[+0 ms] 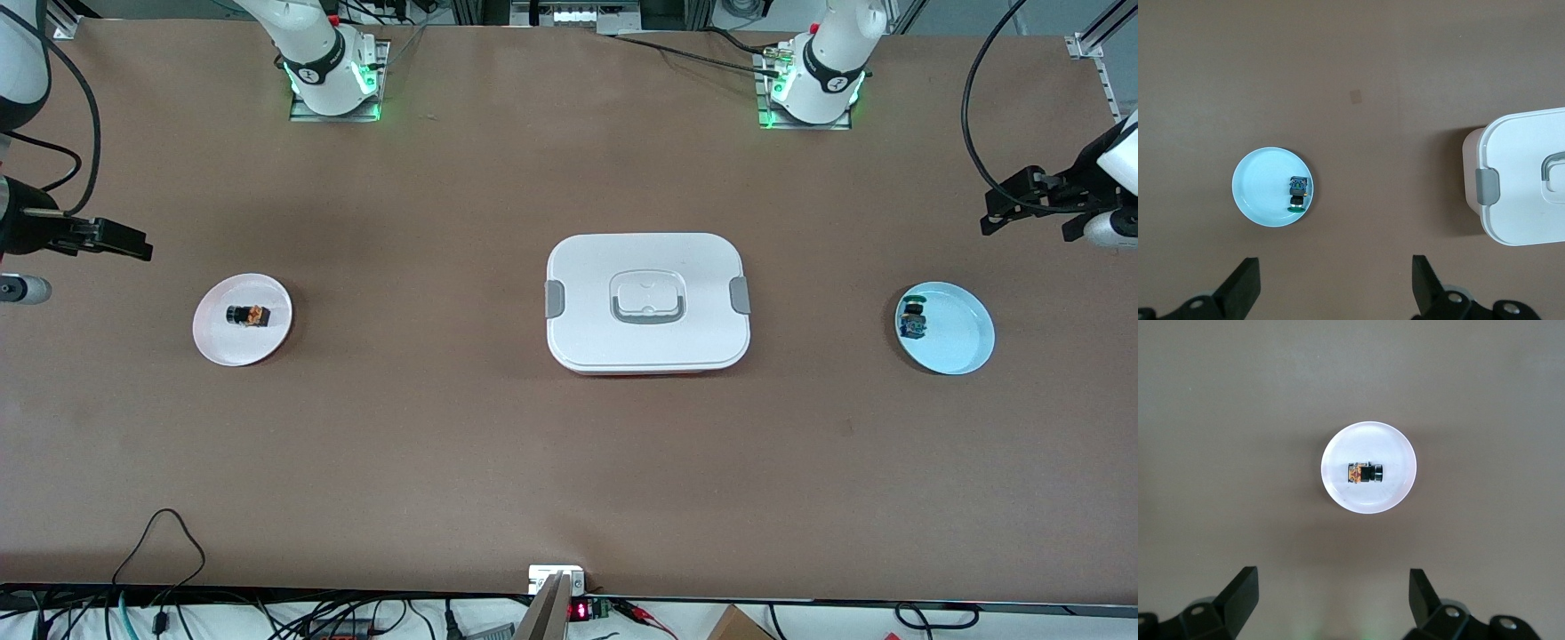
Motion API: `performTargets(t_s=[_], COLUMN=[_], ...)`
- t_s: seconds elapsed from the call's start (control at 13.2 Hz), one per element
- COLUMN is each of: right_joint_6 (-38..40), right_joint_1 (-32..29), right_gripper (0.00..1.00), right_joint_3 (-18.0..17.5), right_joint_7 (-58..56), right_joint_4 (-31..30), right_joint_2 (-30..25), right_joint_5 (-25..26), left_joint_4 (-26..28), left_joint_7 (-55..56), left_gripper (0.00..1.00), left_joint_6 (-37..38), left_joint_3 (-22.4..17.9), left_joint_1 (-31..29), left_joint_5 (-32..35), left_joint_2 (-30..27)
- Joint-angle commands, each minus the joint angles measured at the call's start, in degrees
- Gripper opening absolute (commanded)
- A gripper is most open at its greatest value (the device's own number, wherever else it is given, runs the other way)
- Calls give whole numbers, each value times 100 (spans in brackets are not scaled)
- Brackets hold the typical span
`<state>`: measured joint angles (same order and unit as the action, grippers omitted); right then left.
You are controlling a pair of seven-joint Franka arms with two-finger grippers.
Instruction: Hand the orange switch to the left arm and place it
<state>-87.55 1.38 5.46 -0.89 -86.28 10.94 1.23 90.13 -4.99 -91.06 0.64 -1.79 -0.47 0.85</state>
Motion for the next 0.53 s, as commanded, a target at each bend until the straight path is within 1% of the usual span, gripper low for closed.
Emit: performTargets(t_s=[0.0,0.45], right_joint_6=[-121,-674], right_joint_1=[-23,-111], right_gripper=[100,100], right_joint_3=[-45,-1], right_joint_7=[9,-25], right_joint_4=[24,15], right_joint_2=[127,601], right_joint_5=[-53,9], left_joint_4=[-163,-163], left_joint_7=[7,7], left_gripper=[100,100], left_joint_6=[106,106], left_joint_3=[33,33], left_joint_1=[-24,-24], left_joint_5=[82,82], left_joint_2=[56,47])
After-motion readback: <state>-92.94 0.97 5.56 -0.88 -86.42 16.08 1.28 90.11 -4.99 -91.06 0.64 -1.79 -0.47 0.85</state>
